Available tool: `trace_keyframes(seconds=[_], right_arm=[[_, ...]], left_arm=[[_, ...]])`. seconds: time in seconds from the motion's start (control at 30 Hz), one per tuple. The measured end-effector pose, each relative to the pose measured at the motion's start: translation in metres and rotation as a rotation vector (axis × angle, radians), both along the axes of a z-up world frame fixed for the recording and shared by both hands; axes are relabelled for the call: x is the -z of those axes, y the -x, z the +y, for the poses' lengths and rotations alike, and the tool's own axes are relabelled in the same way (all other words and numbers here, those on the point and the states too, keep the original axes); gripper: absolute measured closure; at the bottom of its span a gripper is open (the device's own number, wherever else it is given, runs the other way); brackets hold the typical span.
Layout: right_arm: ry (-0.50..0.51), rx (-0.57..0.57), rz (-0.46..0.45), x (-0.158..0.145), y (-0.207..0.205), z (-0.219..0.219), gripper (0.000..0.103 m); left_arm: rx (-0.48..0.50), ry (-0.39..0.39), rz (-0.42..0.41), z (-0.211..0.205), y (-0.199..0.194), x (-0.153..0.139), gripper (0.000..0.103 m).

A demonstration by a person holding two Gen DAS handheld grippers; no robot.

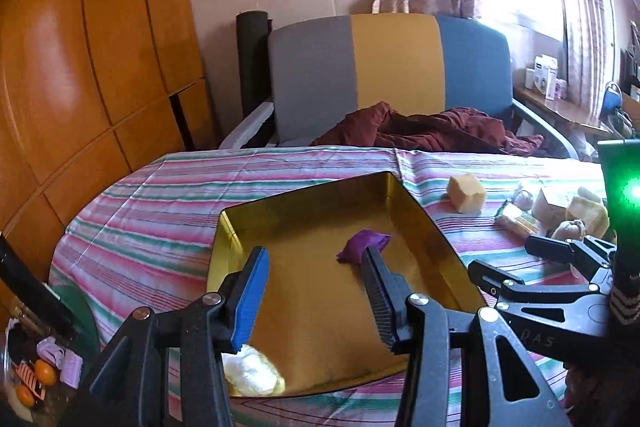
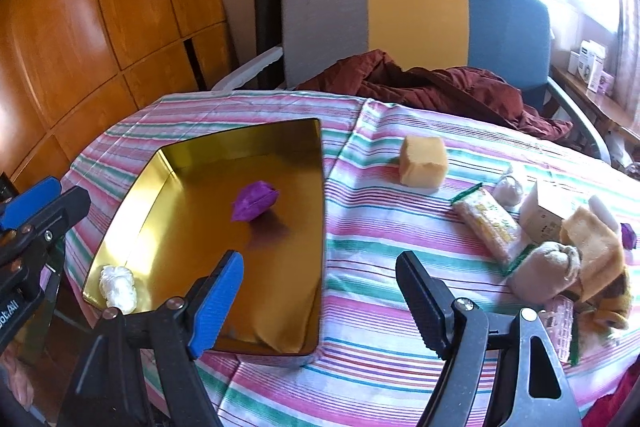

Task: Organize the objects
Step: 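Move both tools back from the tray toward the pile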

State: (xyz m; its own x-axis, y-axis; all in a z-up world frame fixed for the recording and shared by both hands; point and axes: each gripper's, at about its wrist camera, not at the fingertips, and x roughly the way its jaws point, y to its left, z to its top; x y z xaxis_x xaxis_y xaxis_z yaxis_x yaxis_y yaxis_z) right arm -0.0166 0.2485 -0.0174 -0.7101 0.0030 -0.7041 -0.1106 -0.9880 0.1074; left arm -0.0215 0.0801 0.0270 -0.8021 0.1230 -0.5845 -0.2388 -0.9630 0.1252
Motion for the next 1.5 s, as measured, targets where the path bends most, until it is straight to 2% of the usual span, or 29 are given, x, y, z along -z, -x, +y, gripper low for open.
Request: trace_keyframes(seconds=[0.57, 0.9, 1.2, 1.37, 1.5], right_arm=[[0.009, 0.151, 0.014, -0.01, -0.025, 0.074, 0.022], [-0.038, 0.231, 0.059, -0.041, -0.041, 0.125, 0.018], [-0.106, 0.357, 0.118, -0.062, -0.047, 0.198, 0.015], [-0.067, 0.435, 0.124, -0.048, -0.048, 0.24, 0.015], [0.033, 0.494, 0.141, -0.033, -0.06, 0.266, 0.014]], left_arm=[[0.162, 0.05, -0.031, 0.07, 0.001, 0.011, 0.055], [0.278, 0.055, -0.085, 0.115, 0.005, 0.025, 0.055], [0.317, 0.029, -0.152, 0.14, 0.018, 0.034, 0.055], [0.337, -0.005, -0.217, 0.157, 0.033, 0.039, 0.055], [0.325, -0.044, -0.279, 0.171, 0.055, 0.042, 0.055]])
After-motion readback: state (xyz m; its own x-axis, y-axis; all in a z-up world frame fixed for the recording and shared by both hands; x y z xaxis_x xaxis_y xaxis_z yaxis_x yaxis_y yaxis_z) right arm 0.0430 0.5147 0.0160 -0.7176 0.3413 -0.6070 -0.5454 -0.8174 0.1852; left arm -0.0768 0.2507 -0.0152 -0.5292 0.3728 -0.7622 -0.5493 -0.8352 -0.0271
